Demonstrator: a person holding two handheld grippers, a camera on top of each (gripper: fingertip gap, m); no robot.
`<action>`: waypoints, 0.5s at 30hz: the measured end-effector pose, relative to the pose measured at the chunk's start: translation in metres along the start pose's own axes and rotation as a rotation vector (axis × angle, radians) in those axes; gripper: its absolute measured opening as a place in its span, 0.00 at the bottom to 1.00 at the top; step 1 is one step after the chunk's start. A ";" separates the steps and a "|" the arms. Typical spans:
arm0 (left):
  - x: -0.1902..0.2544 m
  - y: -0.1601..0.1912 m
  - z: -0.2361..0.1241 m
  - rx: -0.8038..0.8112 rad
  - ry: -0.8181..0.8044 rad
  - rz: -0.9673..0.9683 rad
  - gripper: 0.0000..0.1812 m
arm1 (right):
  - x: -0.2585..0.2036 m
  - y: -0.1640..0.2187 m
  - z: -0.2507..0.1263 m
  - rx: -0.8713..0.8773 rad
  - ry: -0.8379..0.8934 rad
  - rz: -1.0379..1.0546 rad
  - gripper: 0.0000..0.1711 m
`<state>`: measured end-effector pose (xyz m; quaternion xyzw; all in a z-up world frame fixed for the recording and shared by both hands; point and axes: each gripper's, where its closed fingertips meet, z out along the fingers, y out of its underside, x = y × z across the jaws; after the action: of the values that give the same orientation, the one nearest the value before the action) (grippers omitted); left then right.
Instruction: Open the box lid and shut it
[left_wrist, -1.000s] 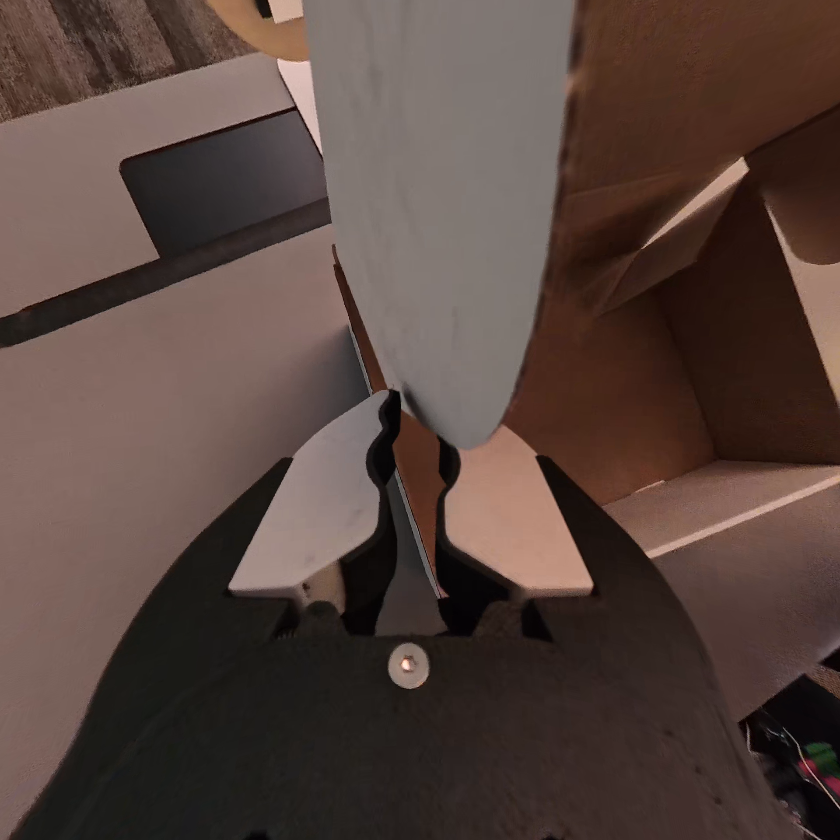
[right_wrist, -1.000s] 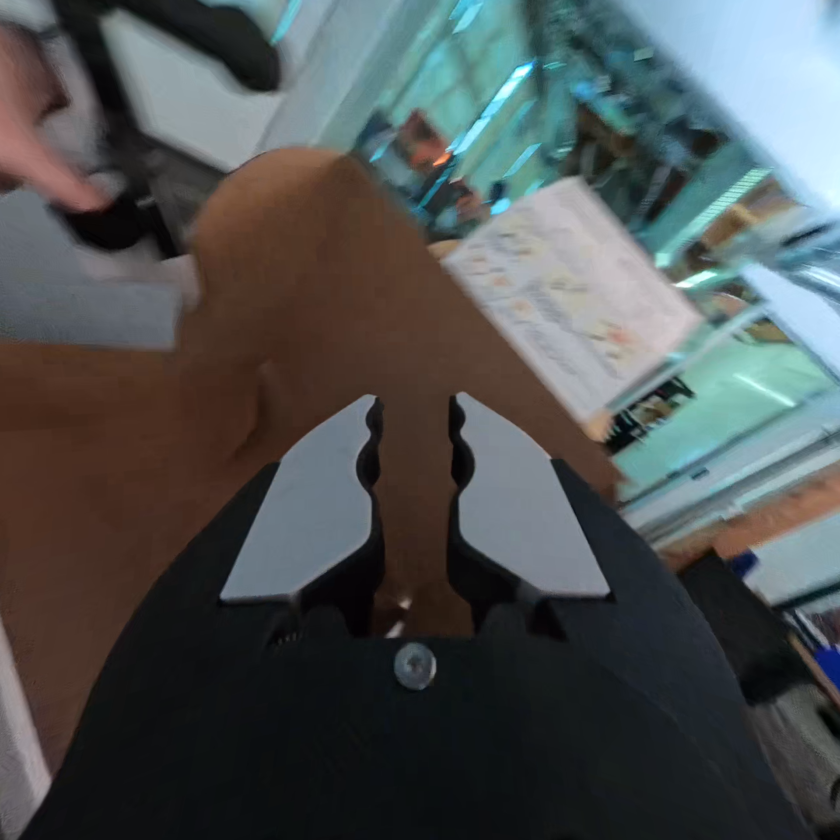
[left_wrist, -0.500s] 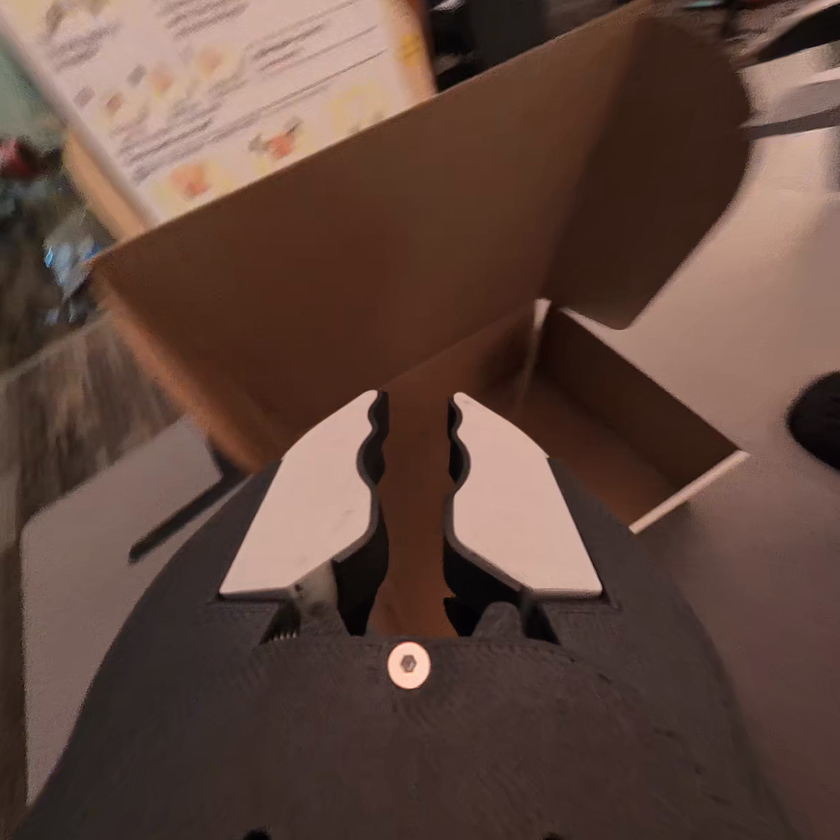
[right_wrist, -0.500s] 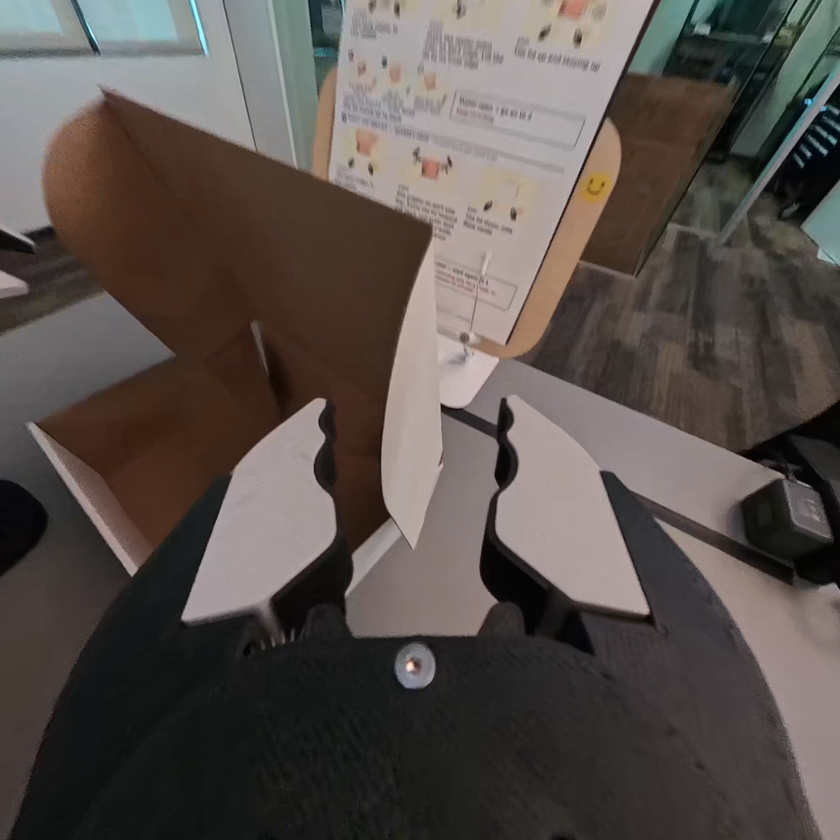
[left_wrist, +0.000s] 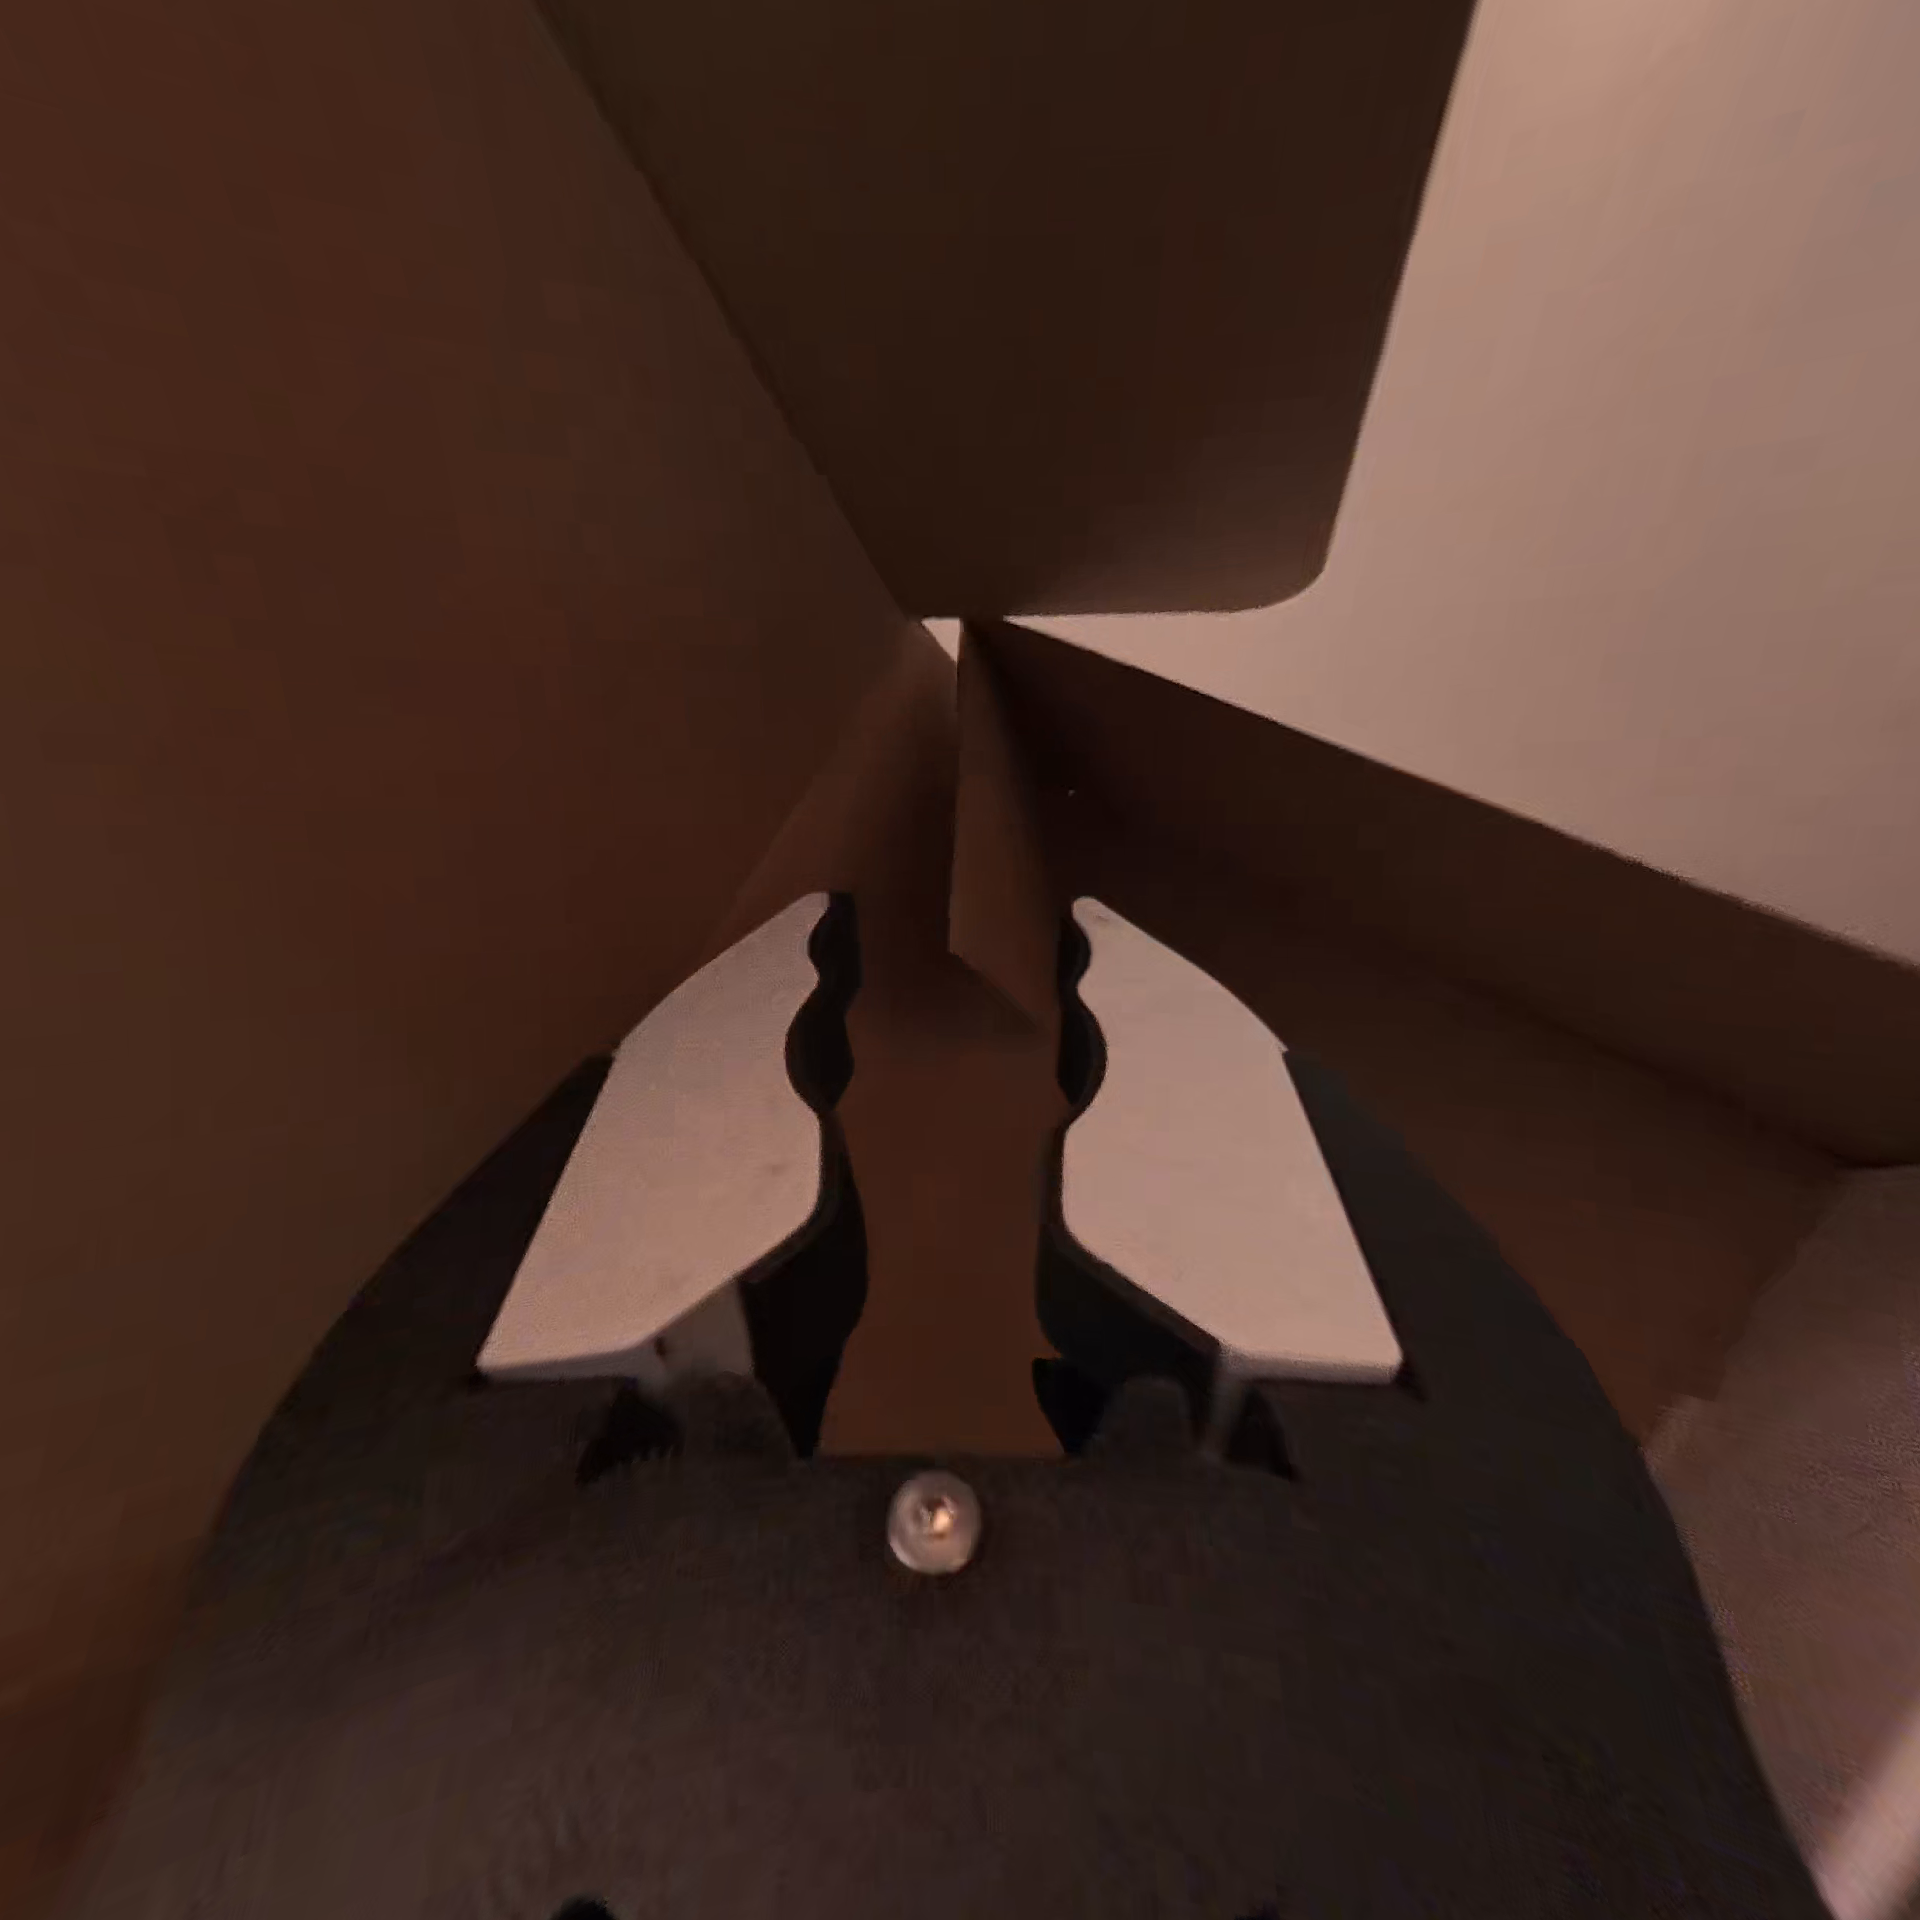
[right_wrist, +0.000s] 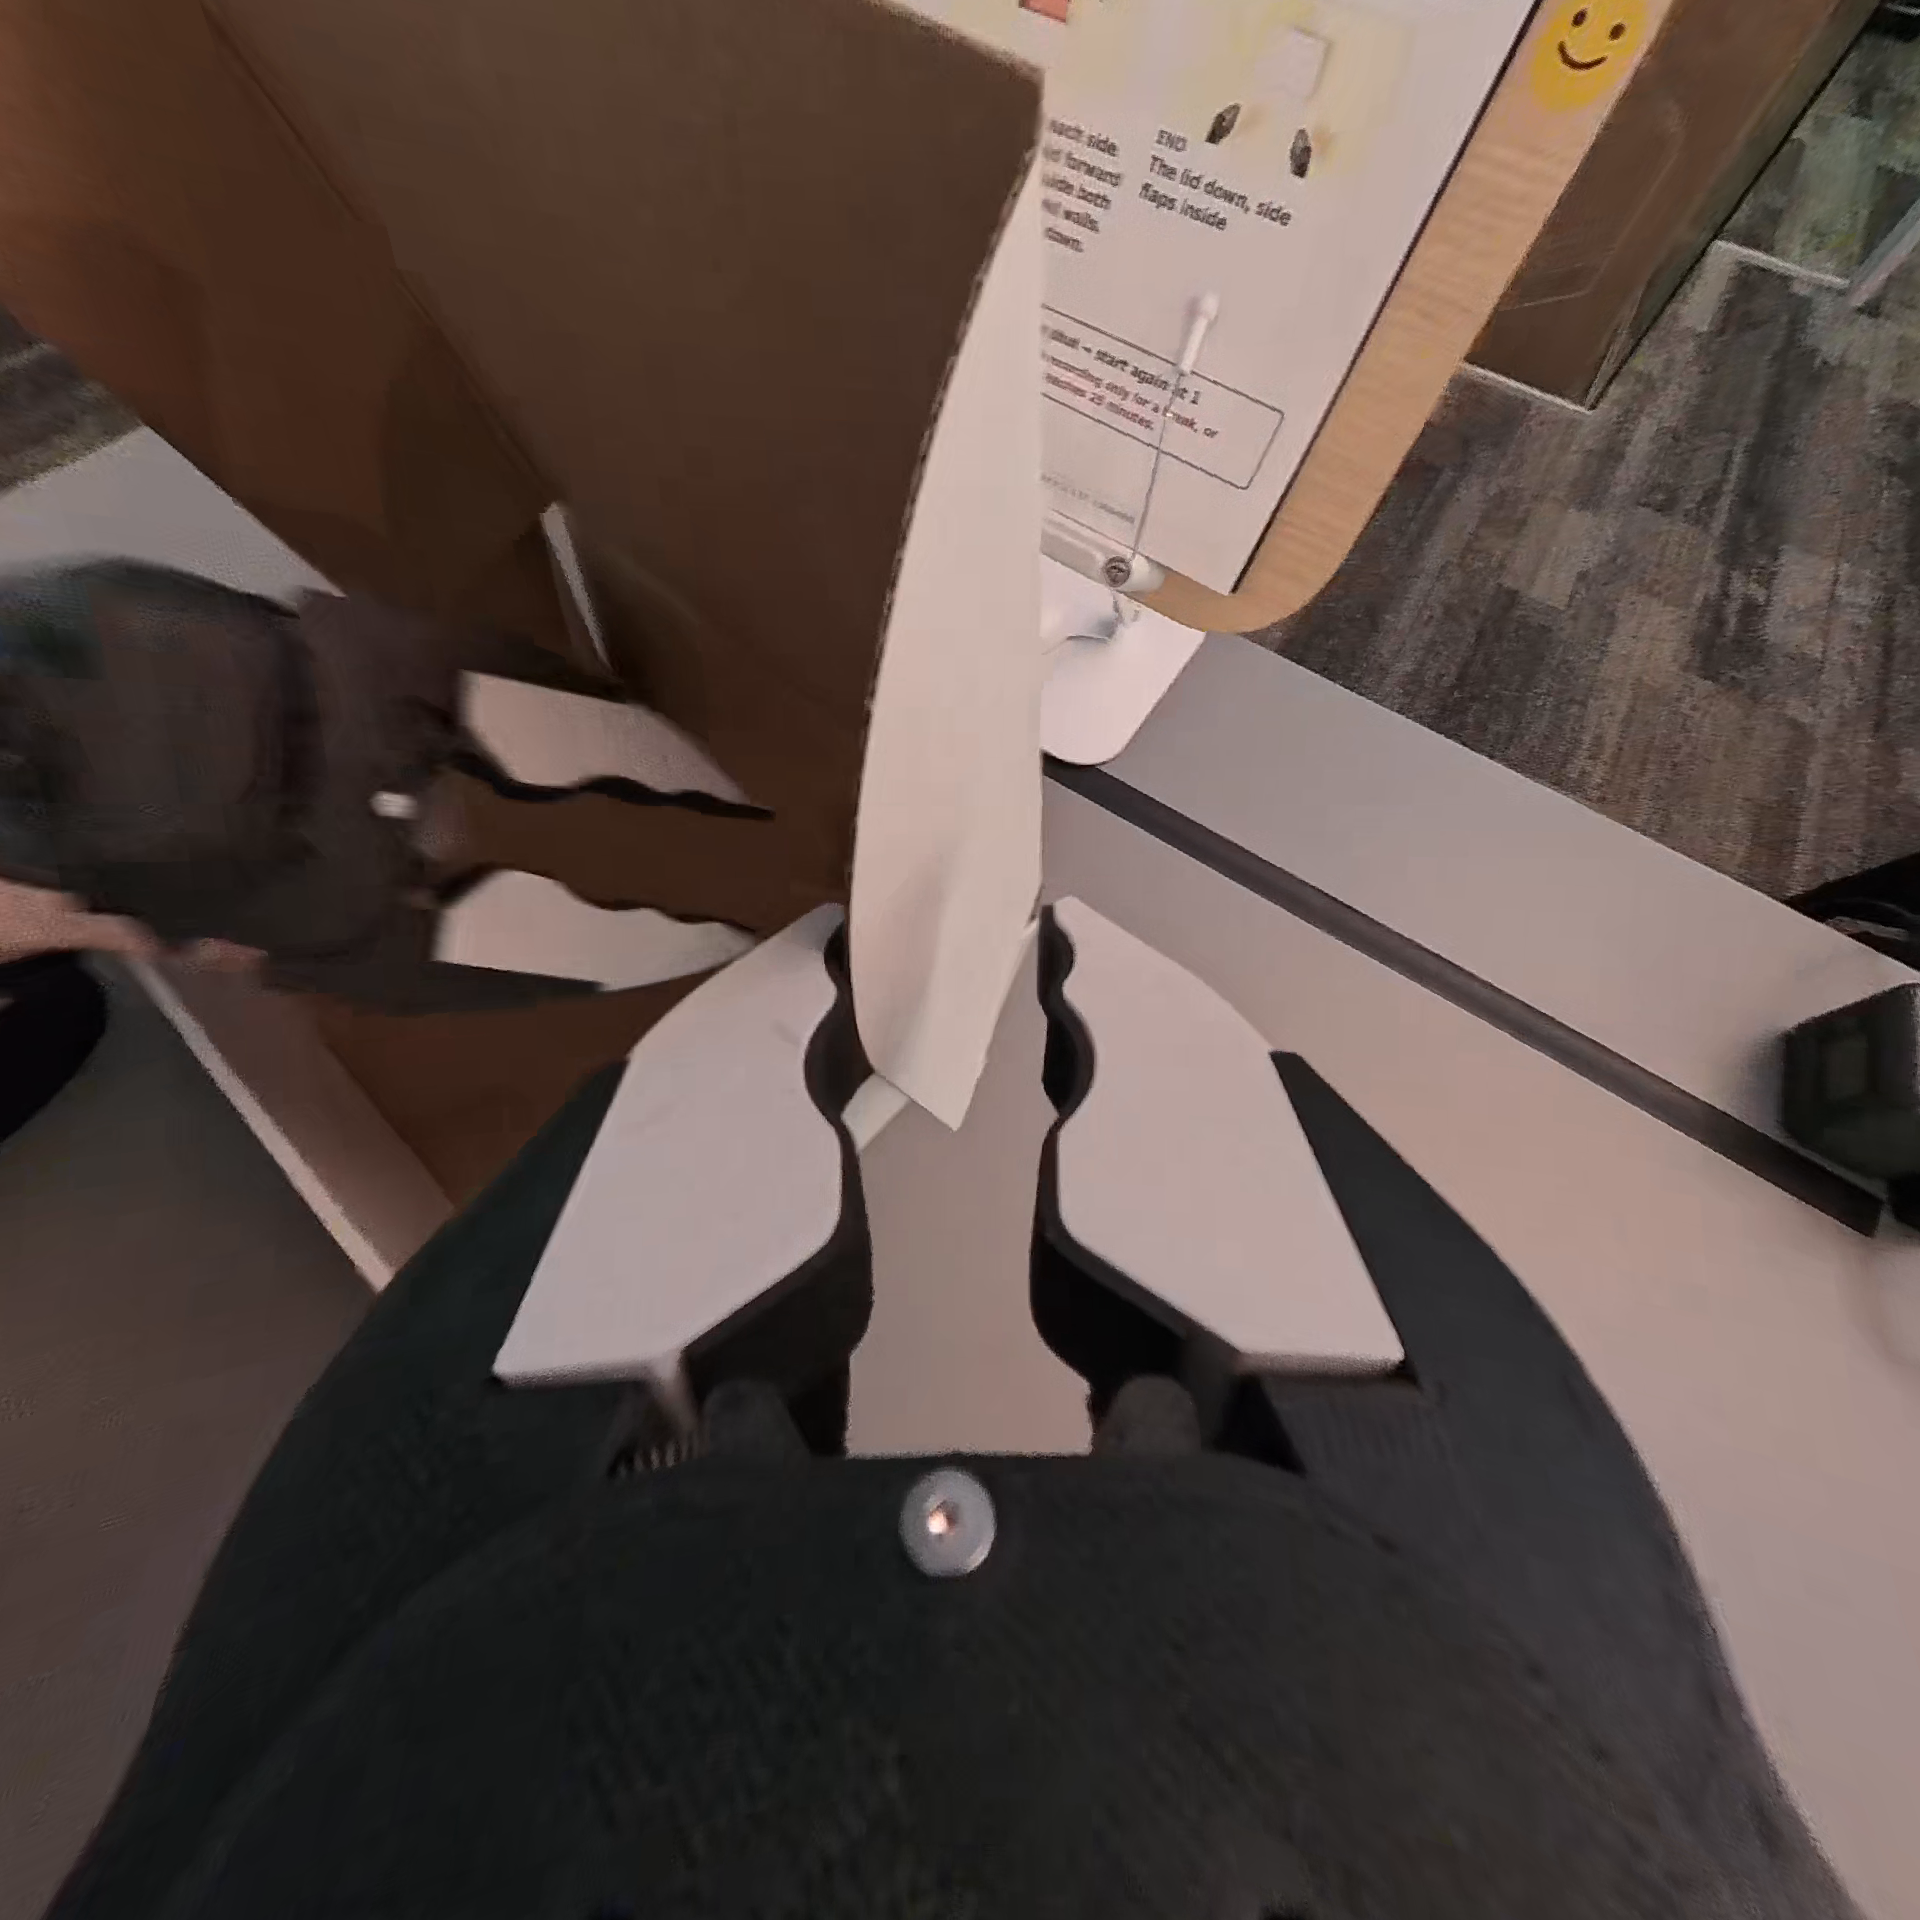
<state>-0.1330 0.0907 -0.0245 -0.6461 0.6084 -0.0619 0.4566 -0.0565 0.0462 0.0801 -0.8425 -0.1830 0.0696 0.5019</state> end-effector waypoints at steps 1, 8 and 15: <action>0.000 0.002 0.011 -0.029 -0.005 0.030 0.20 | -0.003 0.000 -0.001 0.003 -0.025 0.012 0.19; 0.003 0.003 0.052 -0.106 0.051 -0.050 0.20 | -0.008 0.009 0.003 -0.053 -0.066 0.053 0.17; -0.006 0.025 0.087 -0.245 -0.065 -0.024 0.13 | 0.004 0.042 0.023 -0.211 -0.081 0.050 0.19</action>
<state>-0.0977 0.1444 -0.0878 -0.7059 0.5885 0.0284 0.3932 -0.0495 0.0486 0.0323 -0.8915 -0.1884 0.0964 0.4006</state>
